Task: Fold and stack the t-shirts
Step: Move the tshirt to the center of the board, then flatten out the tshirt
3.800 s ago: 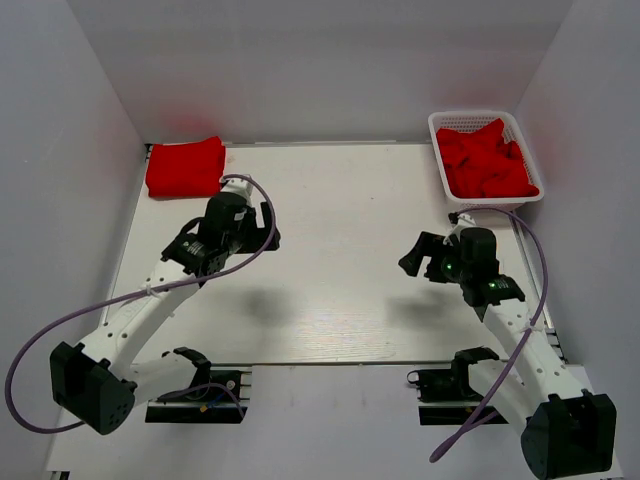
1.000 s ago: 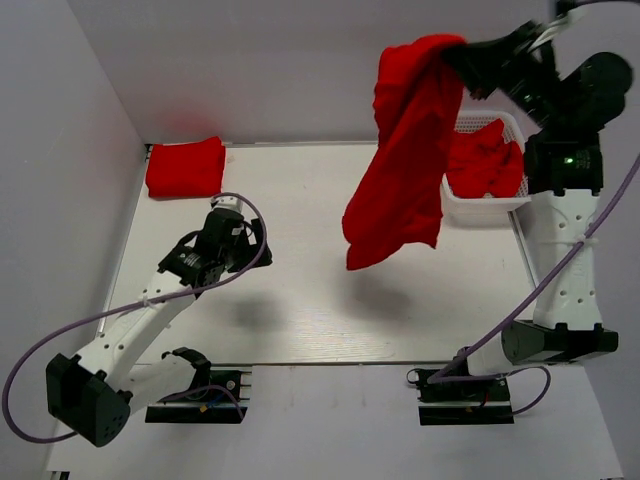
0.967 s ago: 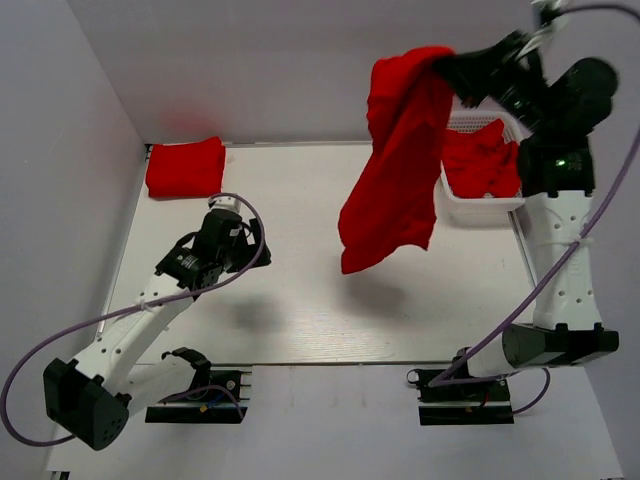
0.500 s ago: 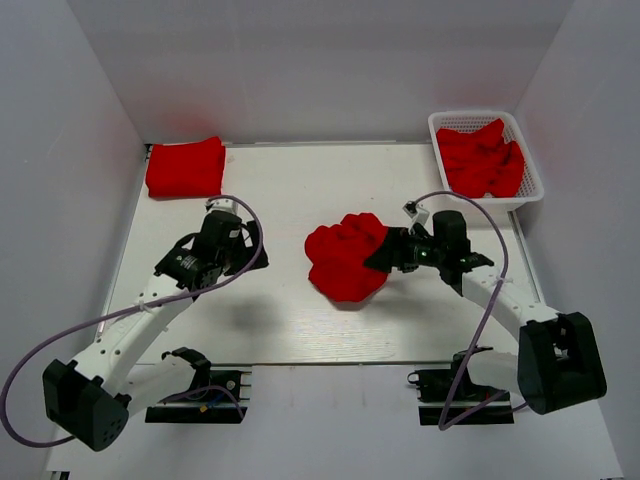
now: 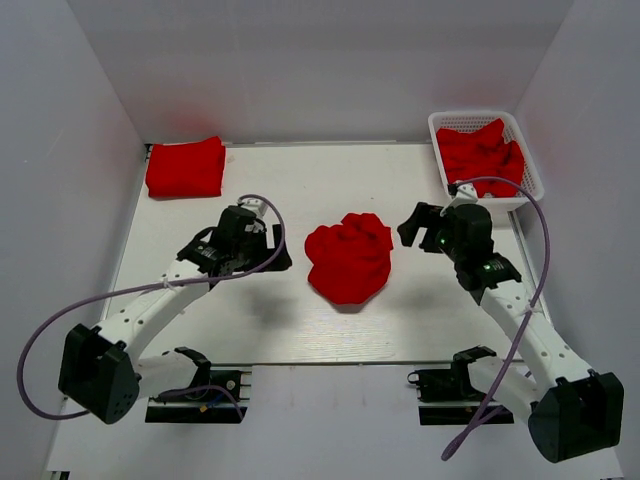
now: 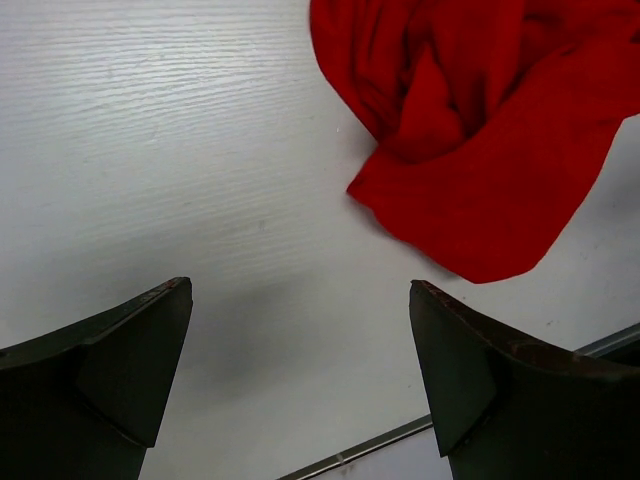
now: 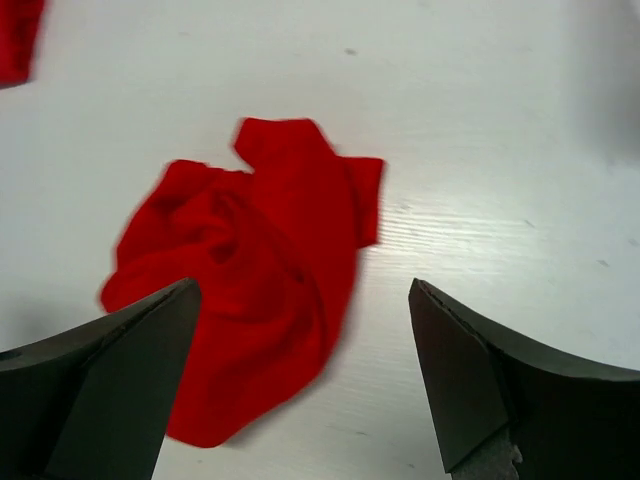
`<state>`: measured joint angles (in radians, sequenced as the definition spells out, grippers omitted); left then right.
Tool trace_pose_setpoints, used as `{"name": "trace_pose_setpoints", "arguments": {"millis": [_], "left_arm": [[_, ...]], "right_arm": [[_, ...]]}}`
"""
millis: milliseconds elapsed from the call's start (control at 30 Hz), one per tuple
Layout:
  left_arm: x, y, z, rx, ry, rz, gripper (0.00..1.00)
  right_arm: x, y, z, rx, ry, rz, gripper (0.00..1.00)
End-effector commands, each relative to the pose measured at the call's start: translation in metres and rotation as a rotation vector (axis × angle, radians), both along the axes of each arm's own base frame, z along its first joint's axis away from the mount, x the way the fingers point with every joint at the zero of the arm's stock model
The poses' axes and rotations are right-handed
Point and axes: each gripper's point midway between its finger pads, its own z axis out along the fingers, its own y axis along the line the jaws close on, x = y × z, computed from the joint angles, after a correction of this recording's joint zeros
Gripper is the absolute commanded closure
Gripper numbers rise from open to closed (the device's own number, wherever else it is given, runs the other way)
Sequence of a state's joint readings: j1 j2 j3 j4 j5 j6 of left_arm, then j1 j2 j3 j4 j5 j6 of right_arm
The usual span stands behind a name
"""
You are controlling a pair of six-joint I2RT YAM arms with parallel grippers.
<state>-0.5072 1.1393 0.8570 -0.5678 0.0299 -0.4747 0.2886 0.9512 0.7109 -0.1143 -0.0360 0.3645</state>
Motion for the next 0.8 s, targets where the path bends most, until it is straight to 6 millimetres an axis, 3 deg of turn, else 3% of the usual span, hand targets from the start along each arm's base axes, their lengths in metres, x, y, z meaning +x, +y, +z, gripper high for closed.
{"name": "trace_pose_setpoints", "arguments": {"millis": [0,33,67,133,167,233,267,300,333,433,533,567,767], "left_arm": [[0.007,-0.026,-0.001,-0.063,-0.005,-0.104,0.00],[0.017,-0.022,-0.011,-0.024,0.005,-0.073,0.00],[0.027,-0.022,-0.008,-0.006,-0.007,-0.053,0.00],[0.039,-0.014,-0.015,0.057,0.022,0.017,0.01],[0.053,-0.018,-0.019,0.080,0.030,0.031,0.03],[0.064,-0.019,-0.027,0.115,0.048,0.048,0.03],[0.076,-0.025,-0.024,0.113,0.032,0.041,0.03],[0.083,-0.025,-0.040,0.136,0.060,0.042,0.03],[0.093,-0.032,-0.038,0.120,0.051,0.034,0.03],[0.113,-0.038,-0.059,0.151,0.095,0.036,0.05],[0.125,-0.046,-0.072,0.170,0.119,0.007,0.12],[0.124,-0.050,-0.089,0.188,0.150,-0.004,0.12],[0.127,-0.068,-0.122,0.167,0.186,-0.073,0.26]], "right_arm": [[0.008,-0.038,-0.016,-0.101,0.081,-0.207,0.10],[0.011,-0.039,-0.011,-0.106,0.082,-0.214,0.10],[0.013,-0.039,-0.021,-0.122,0.120,-0.214,0.10],[0.018,-0.038,-0.019,-0.119,0.124,-0.219,0.10],[0.021,-0.038,-0.026,-0.128,0.145,-0.220,0.10],[0.028,-0.040,-0.021,-0.131,0.140,-0.226,0.10],[0.030,-0.040,-0.030,-0.145,0.168,-0.224,0.10],[0.035,-0.039,-0.024,-0.143,0.158,-0.222,0.10],[0.038,-0.038,-0.030,-0.149,0.175,-0.220,0.10],[0.048,-0.032,-0.035,-0.150,0.203,-0.200,0.10],[0.059,-0.026,-0.045,-0.164,0.234,-0.170,0.10],[0.063,-0.023,-0.044,-0.166,0.231,-0.164,0.10],[0.081,0.002,-0.067,-0.122,0.238,-0.050,0.10]]}}
